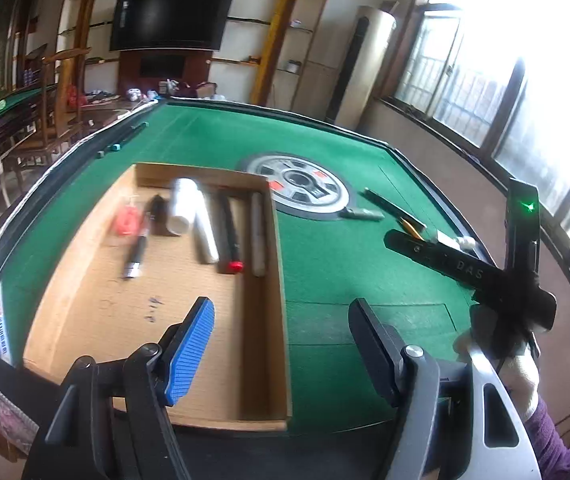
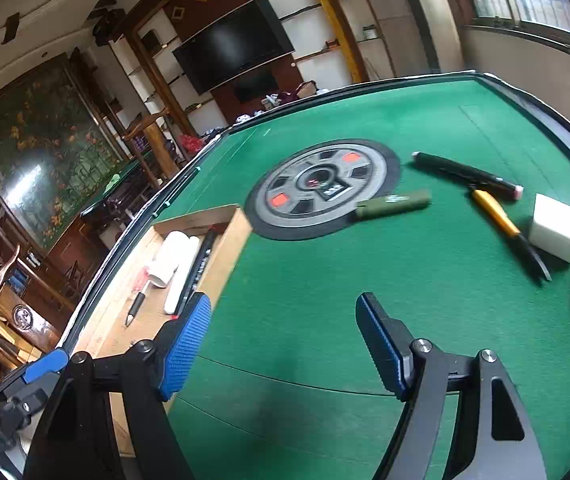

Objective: Organize rigid objects
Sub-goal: 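Withdraw both tools from the box toward the loose items on the table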

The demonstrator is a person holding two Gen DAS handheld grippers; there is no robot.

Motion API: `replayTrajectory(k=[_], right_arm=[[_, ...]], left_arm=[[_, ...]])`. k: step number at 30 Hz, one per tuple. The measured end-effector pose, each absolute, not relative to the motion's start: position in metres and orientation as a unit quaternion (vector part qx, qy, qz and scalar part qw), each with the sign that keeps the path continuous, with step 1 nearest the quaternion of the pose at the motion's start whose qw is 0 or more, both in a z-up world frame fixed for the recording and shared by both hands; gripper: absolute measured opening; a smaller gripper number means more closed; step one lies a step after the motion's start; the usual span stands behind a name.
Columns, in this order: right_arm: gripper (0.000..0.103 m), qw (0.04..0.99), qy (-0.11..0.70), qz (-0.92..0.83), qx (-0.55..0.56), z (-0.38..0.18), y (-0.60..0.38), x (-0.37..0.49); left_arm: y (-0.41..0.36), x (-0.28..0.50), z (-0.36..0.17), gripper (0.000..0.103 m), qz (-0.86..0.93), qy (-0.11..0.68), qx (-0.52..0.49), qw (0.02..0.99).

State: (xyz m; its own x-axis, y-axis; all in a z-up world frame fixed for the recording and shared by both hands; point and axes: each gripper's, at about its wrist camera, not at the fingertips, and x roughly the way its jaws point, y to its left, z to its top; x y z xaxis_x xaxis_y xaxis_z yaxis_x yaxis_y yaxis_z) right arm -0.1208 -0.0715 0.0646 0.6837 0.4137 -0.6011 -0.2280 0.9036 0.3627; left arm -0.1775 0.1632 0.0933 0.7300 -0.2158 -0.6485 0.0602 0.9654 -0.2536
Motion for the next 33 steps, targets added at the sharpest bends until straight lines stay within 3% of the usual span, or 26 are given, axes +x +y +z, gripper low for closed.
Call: replayTrajectory(k=[17, 23, 28, 33], right_arm=[[0.075, 0.908, 0.353, 0.166, 0.155, 0.052, -0.102, -0.121], [0.075, 0.915, 0.341, 0.155, 0.151, 0.082, -0.13, -0.116], [0.076, 0.925, 0.343, 0.108, 0.122, 0.11, -0.17, -0.088], [0.076, 0.909, 0.396, 0.082, 0.098, 0.093, -0.184, -0.036]], left_arm=[[0.113, -0.175, 0.087, 0.073, -0.095, 0.38, -0.071, 0.917], [0.115, -0.177, 0.087, 0.073, -0.103, 0.375, -0.083, 0.918], [0.114, -0.175, 0.079, 0.073, -0.112, 0.382, -0.093, 0.913], [0.113, -0.172, 0.074, 0.073, -0.12, 0.391, -0.095, 0.908]])
